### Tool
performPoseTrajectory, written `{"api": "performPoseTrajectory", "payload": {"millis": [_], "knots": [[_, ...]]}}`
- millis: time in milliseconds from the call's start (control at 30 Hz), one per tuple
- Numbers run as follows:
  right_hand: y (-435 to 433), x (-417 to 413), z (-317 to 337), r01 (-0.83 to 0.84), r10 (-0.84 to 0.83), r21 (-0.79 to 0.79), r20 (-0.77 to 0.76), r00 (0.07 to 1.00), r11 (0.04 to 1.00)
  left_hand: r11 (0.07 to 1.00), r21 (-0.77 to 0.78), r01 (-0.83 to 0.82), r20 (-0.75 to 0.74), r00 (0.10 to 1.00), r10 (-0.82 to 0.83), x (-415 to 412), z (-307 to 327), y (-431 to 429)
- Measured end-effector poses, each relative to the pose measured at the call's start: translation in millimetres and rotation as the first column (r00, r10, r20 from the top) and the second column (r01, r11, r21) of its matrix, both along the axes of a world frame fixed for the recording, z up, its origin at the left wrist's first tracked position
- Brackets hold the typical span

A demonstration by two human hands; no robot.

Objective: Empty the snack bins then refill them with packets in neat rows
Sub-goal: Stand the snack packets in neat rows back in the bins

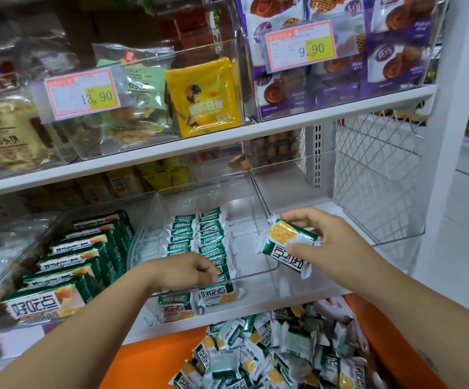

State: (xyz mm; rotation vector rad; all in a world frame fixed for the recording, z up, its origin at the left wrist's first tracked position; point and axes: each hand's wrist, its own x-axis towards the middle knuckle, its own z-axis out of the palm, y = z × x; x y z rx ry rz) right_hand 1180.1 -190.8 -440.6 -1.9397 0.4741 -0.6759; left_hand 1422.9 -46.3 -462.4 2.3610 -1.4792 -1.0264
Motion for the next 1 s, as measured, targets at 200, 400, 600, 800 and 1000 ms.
{"api": "performPoseTrajectory", "payload": {"millis": [200,400,600,800,1000], "knots": [[-0.7,0.3,-2.9,0.006,-0.006,-0.001,-0.018,1.000,1.000,1.000,-0.002,0.023,0.111,0.994,-0.023,6.8,-5.5,-1.2],[1.6,-0.1,-4.0,0.005,-0.005,-0.009,-0.032,0.999,1.000,0.985,-0.147,0.088,0.240,0.969,-0.051,4.3,-10.0,-7.0],[1.0,3.9,-4.1,0.005,-0.005,0.001,-0.022,1.000,1.000,0.983,-0.169,0.078,0.073,0.995,-0.066,-10.1,0.4,-22.6],[0.4,4.6,-5.2,0.002,-0.002,0.000,-0.026,1.000,1.000,0.981,0.046,0.186,0.243,0.951,-0.192,-10.3,-8.3,-33.2],[-4.6,1.3,-6.1,0.027,-0.028,-0.007,-0.057,0.998,1.000,0.982,-0.002,0.188,0.265,0.947,-0.181,-1.8,-3.2,-30.9]]}}
